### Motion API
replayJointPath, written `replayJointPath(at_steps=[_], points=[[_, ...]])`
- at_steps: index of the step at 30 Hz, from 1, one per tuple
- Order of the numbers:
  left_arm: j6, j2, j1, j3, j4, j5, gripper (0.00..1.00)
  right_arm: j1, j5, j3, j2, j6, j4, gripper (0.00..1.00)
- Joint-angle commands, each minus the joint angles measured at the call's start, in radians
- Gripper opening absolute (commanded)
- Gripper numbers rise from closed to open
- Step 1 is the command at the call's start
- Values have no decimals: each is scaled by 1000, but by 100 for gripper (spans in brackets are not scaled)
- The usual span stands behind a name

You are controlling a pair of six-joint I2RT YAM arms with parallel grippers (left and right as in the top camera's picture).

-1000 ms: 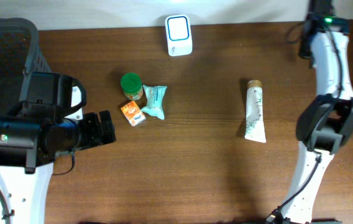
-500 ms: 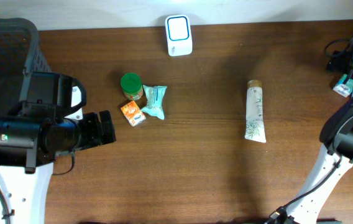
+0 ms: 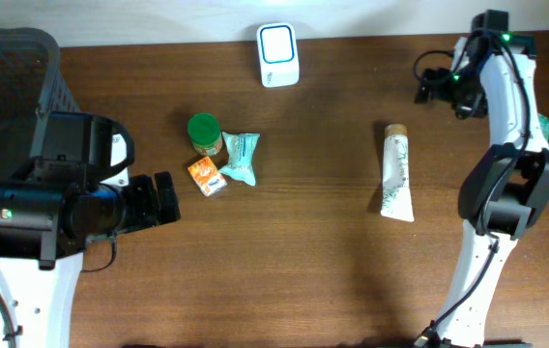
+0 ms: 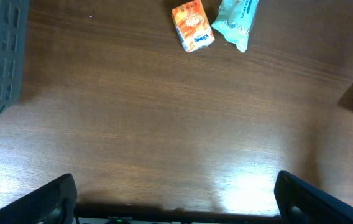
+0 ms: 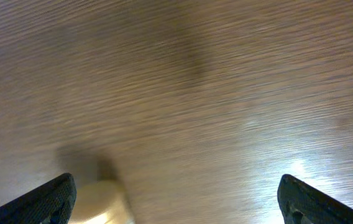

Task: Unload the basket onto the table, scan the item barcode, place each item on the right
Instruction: 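Return the right gripper and grasp the white-and-gold tube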

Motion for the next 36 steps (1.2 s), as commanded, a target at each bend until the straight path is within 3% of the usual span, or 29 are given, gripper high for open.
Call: replayJointPath(at_steps=[1, 6, 11, 15, 16, 18, 21, 24, 28, 36], points=[[8, -10, 2, 3, 1, -7, 99, 45, -13, 1, -160, 7, -36, 99], [8, -10, 2, 3, 1, -7, 99, 161, -32, 1, -314, 42, -171, 98], [8, -10, 2, 3, 1, -7, 99, 280, -16, -17, -309, 40, -306, 99], [8, -10, 2, 3, 1, -7, 99, 396, 132, -159, -295, 58, -314, 99], [8, -10, 2, 3, 1, -7, 99, 420, 224, -204, -295, 127, -309, 99], [8, -10, 2, 3, 1, -7, 99, 465, 437, -309, -295, 295, -282, 99], [8, -10, 2, 3, 1, -7, 99, 527, 575, -495, -294, 439, -161, 99], [8, -10, 2, 3, 1, -7, 99, 560, 641, -676, -294, 449, 57, 99], [8, -10, 2, 3, 1, -7, 99, 552, 758, -800, -294, 497, 191, 99], [8, -10, 2, 3, 1, -7, 99, 523, 818, -811, -294, 485, 233, 99]])
